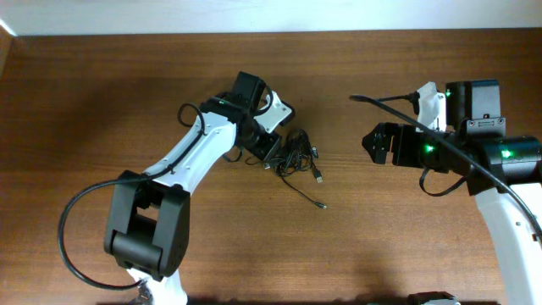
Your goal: Untangle cables
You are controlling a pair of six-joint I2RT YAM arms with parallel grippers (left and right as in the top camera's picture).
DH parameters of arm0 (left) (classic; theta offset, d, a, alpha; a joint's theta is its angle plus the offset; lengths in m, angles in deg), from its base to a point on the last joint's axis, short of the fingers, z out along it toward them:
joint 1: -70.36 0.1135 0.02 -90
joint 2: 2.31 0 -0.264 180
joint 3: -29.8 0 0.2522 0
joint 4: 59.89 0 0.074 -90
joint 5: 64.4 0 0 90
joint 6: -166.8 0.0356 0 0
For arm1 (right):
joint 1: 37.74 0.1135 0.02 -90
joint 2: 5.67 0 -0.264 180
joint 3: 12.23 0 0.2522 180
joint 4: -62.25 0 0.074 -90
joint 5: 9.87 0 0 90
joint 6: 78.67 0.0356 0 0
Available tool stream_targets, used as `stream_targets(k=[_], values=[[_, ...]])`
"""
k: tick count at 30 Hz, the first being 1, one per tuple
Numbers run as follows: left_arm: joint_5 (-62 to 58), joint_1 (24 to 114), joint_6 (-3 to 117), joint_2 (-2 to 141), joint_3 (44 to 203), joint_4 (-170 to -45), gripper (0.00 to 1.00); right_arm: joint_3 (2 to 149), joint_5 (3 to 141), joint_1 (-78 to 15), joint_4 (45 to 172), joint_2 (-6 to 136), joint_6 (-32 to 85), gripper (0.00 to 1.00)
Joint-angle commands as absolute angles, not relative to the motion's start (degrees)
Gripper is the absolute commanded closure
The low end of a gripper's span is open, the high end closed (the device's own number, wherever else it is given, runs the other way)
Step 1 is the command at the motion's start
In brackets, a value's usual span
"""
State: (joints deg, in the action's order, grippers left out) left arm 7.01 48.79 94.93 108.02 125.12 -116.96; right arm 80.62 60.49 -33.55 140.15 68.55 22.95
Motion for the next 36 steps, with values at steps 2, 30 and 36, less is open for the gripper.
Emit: stream_targets(k=[2,30,36], values=[[7.14,49.12,98.4,112.02,126.0,-118.75,0.71,81.8,59.73,-33.25,140.17,68.75,22.75,0.01],[-22.08,53.41,67.87,106.68,165.4,-138.49,1.0,81.8,50.98,-29.64,128.39,79.3,39.23,0.15],[-29.47,54.67,92.04,105.2,165.38,-136.04,1.0,81.8,50.55,-24.2,121.53,82.93,41.29,0.15]])
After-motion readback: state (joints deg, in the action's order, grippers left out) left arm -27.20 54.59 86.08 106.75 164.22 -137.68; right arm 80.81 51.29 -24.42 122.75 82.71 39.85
